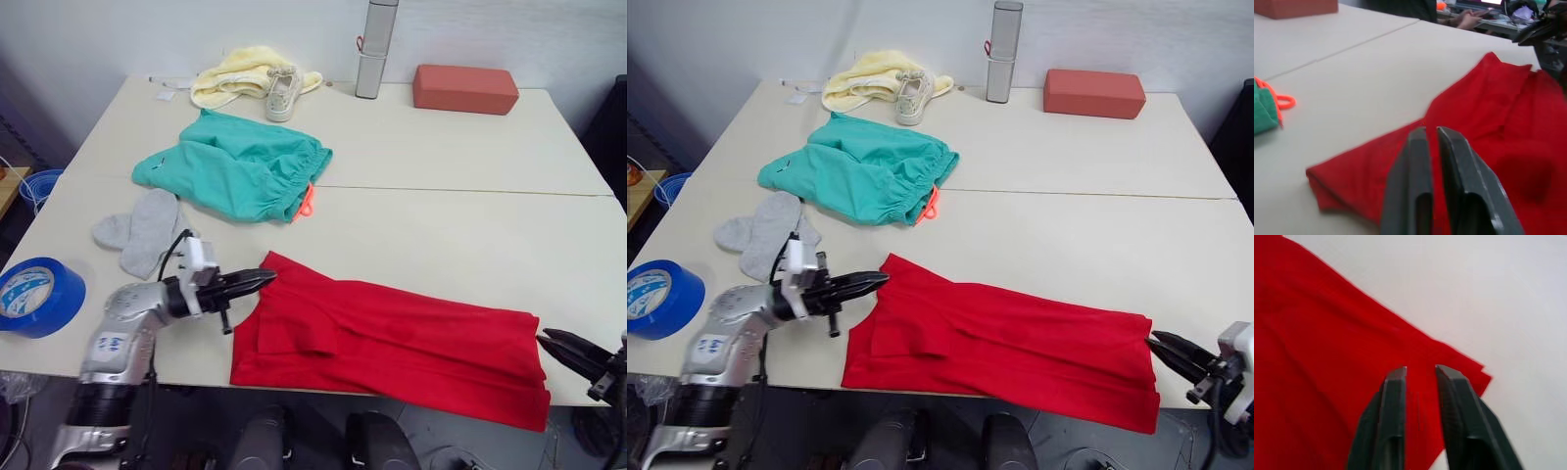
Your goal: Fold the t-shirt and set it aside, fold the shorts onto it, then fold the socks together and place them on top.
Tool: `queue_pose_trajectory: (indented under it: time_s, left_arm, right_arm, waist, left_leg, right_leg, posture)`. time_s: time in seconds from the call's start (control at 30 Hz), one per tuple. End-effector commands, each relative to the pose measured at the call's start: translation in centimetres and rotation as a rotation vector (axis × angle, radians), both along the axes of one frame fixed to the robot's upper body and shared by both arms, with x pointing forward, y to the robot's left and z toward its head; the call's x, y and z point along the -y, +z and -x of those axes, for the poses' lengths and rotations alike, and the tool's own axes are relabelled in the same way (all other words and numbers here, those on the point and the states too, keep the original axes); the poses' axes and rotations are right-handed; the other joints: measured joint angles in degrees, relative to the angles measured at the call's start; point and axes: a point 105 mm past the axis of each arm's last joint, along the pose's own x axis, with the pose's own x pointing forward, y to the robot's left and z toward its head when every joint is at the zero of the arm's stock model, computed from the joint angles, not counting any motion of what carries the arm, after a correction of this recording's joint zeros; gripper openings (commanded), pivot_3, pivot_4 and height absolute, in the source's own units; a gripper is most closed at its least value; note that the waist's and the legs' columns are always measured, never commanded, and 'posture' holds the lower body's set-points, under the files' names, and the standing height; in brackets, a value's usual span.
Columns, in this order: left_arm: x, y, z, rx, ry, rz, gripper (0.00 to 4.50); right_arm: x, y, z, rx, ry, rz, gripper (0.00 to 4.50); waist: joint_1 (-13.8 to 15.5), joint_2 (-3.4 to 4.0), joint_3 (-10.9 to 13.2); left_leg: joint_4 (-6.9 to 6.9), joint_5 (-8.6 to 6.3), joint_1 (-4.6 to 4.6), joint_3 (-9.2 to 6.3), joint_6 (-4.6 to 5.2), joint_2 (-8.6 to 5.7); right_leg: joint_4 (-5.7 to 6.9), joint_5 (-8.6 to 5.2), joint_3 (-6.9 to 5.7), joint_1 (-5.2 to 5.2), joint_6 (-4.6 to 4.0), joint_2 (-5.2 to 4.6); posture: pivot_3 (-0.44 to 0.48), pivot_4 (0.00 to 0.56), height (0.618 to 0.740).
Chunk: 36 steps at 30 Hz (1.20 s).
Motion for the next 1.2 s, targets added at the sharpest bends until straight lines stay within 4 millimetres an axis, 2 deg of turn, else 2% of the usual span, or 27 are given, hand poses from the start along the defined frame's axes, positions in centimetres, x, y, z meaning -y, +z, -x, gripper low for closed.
queue_pose_trajectory:
  time_s: [0.03, 0.13, 0.23, 0.27, 0.33, 0.47, 0.77, 0.9, 1.2]
  left_arm:
    - [-1.1, 1.3, 0.7, 0.033, -0.003, -0.016, 1.61]
    - [-2.3, 1.3, 1.0, 0.03, 0.019, -0.051, 2.57]
    - [-3.0, 1.1, 1.3, 0.029, 0.016, -0.085, 3.6]
    - [-3.2, 1.0, 1.4, 0.03, 0.014, -0.093, 3.93]
    - [-3.5, 1.1, 1.6, 0.074, -0.002, -0.102, 4.46]
    - [-2.5, 0.9, 2.8, 0.102, -0.093, -0.098, 4.46]
    - [-1.2, 0.7, 3.6, 0.11, -0.091, -0.074, 4.46]
    - [-1.2, 0.7, 3.7, 0.115, -0.078, -0.077, 4.5]
    - [-0.9, 1.4, 3.0, 0.147, -0.041, -0.046, 4.5]
  right_arm:
    - [-0.1, 1.6, 0.3, -0.01, 0.075, 0.036, 2.36]
    - [0.1, 1.5, 0.2, -0.072, 0.104, 0.051, 3.38]
    - [0.9, 1.3, -0.7, -0.088, 0.103, 0.104, 4.49]
    - [1.1, 1.2, -1.2, -0.096, 0.111, 0.129, 4.5]
    - [1.7, 0.9, -3.3, -0.104, 0.126, 0.225, 4.5]
    - [1.8, 0.6, -6.1, -0.182, 0.179, 0.283, 4.5]
    - [0.9, -0.6, -8.5, -0.334, 0.251, 0.279, 4.5]
    - [0.7, -1.0, -8.6, -0.396, 0.289, 0.301, 3.25]
    - [0.2, 0.2, -9.7, -0.372, 0.357, 0.344, 0.08]
  waist:
    - [0.0, 0.01, 0.0]
    - [0.0, 0.02, 0.0]
    - [0.0, 0.03, 0.0]
    - [0.1, 0.03, 0.0]
    - [-0.1, 0.05, 0.0]
    - [-1.1, 0.2, 0.1]
    - [-1.2, 0.23, 0.1]
    - [-1.2, 0.19, 0.2]
    - [-1.2, 0.2, 0.2]
  left_leg:
    - [0.02, -0.05, 0.0, 0.0, -0.03, 0.0]
    - [0.01, -0.08, -0.02, 0.01, -0.02, -0.01]
    - [-0.06, -0.11, -0.03, 0.0, -0.08, 0.0]
    - [-0.06, -0.12, -0.04, 0.01, -0.1, 0.0]
    - [-0.07, -0.11, -0.05, 0.01, -0.2, 0.0]
    - [-0.01, -0.06, -0.08, 0.1, -0.26, -0.01]
    - [0.13, 0.05, -0.09, 0.05, 0.0, -0.01]
    - [0.22, 0.03, -0.07, 0.06, 0.05, -0.02]
    - [0.17, 0.15, -0.04, 0.01, -0.09, 0.0]
  right_leg:
    - [-0.01, 0.0, 0.01, 0.0, -0.01, -0.02]
    - [-0.07, 0.02, 0.04, -0.01, -0.02, -0.04]
    - [-0.14, 0.0, 0.03, -0.06, -0.08, -0.04]
    - [-0.15, -0.01, 0.03, -0.06, -0.09, -0.04]
    - [-0.18, -0.04, 0.01, -0.07, -0.14, -0.04]
    - [-0.18, -0.03, -0.01, -0.1, -0.12, -0.07]
    - [0.0, -0.08, -0.24, -0.03, -0.2, -0.04]
    - [-0.02, -0.04, -0.21, 0.03, -0.13, -0.04]
    - [0.07, -0.04, -0.21, -0.01, -0.13, -0.04]
  posture:
    - [0.0, 0.15, 0.74]
    - [0.0, 0.15, 0.74]
    - [0.0, 0.15, 0.74]
    - [0.0, 0.15, 0.74]
    - [0.0, 0.15, 0.74]
    - [0.0, 0.15, 0.74]
    - [0.0, 0.15, 0.74]
    - [0.0, 0.15, 0.74]
    - [0.0, 0.15, 0.74]
